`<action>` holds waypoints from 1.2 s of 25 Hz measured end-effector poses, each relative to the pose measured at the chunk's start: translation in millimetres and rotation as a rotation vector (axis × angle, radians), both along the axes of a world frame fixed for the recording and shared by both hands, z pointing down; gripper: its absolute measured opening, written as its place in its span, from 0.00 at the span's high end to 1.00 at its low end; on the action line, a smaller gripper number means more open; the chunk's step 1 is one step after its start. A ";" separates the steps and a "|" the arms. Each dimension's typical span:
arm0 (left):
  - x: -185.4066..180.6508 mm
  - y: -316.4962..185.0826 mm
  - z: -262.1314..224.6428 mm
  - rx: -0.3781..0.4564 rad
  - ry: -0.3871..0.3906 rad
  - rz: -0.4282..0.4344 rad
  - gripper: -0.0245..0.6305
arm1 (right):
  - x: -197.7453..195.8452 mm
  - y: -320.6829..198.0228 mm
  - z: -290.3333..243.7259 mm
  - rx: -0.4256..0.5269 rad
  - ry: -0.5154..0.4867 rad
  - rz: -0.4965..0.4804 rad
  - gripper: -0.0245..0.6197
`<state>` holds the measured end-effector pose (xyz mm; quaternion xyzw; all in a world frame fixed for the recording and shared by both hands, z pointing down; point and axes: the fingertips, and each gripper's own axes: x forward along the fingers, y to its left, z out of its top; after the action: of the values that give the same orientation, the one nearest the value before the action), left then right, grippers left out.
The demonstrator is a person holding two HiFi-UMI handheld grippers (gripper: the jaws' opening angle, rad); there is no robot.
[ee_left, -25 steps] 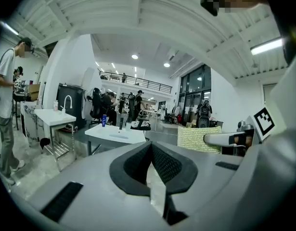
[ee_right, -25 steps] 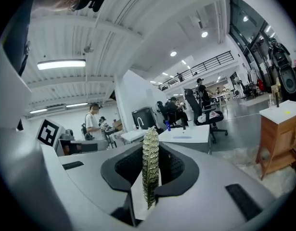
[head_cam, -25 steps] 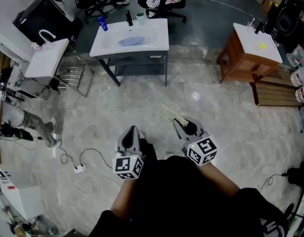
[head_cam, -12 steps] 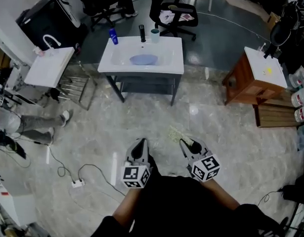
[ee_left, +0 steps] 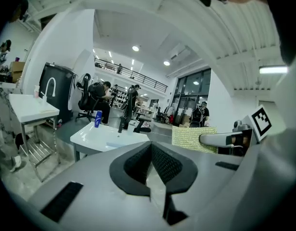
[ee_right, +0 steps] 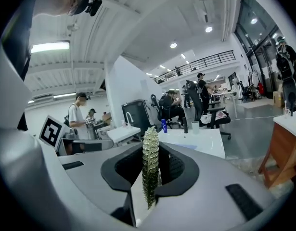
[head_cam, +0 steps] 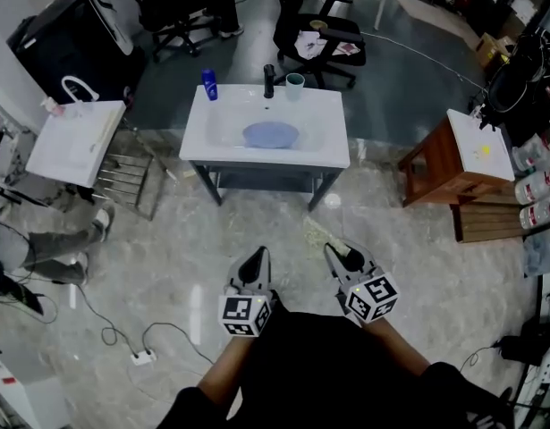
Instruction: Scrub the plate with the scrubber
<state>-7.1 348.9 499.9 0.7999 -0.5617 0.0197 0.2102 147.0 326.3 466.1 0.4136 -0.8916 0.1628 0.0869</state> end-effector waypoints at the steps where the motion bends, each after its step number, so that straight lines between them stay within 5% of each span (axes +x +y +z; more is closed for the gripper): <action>1: -9.3 -12.3 -1.8 0.002 0.004 0.001 0.96 | -7.6 -11.9 -1.6 -0.001 -0.001 0.013 0.87; 13: -93.6 -101.5 -6.3 0.026 0.057 0.010 0.96 | -79.5 -98.5 1.2 -0.040 -0.006 0.082 0.87; 30: -111.0 -204.7 26.0 -0.054 0.025 -0.037 0.96 | -89.0 -225.4 43.6 -0.107 -0.050 0.057 0.87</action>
<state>-118.1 144.2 525.8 0.7836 -0.5731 0.0209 0.2388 58.1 100.9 509.7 0.4296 -0.8713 0.2229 0.0818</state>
